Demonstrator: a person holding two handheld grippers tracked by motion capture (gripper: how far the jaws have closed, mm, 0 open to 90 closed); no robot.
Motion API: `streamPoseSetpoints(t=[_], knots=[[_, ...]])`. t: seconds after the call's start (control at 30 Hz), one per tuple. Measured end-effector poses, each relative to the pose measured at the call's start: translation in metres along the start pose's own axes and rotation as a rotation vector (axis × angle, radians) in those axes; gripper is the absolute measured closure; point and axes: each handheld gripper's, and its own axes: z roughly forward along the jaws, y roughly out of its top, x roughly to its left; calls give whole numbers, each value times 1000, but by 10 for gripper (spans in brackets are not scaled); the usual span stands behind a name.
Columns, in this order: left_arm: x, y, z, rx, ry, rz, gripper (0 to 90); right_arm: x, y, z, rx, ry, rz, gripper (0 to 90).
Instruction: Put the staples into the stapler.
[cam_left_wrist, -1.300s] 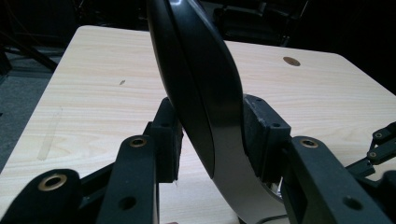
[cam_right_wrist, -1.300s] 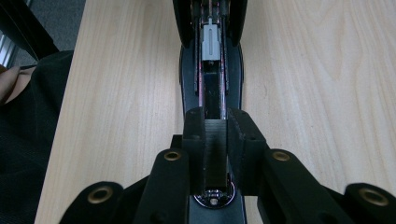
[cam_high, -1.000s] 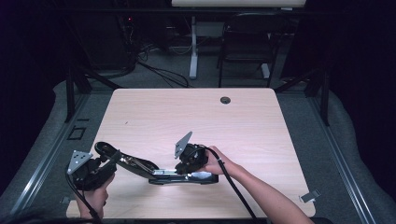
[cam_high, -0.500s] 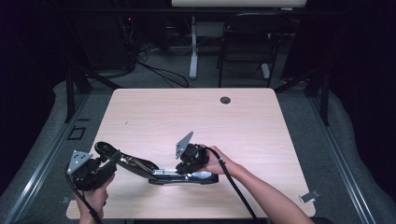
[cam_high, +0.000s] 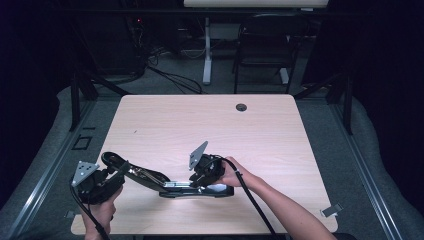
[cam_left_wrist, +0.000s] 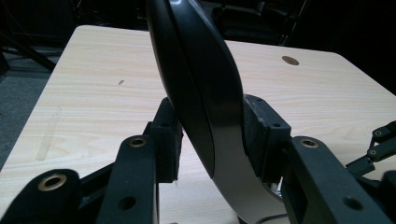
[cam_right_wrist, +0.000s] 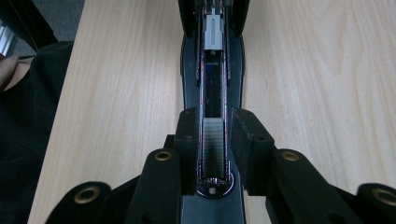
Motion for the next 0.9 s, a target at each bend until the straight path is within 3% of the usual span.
streamPoseSetpoints(t=[0.23,0.43,0.9], knots=[[0,0,0,1,-2,-1,603,-1,-1,-8,-25,-10,15,602],[0,0,0,1,-2,-1,603,1,0,-16,-43,-46,45,545],[0,0,0,2,-4,-1,603,14,1,-46,-85,-160,87,533]])
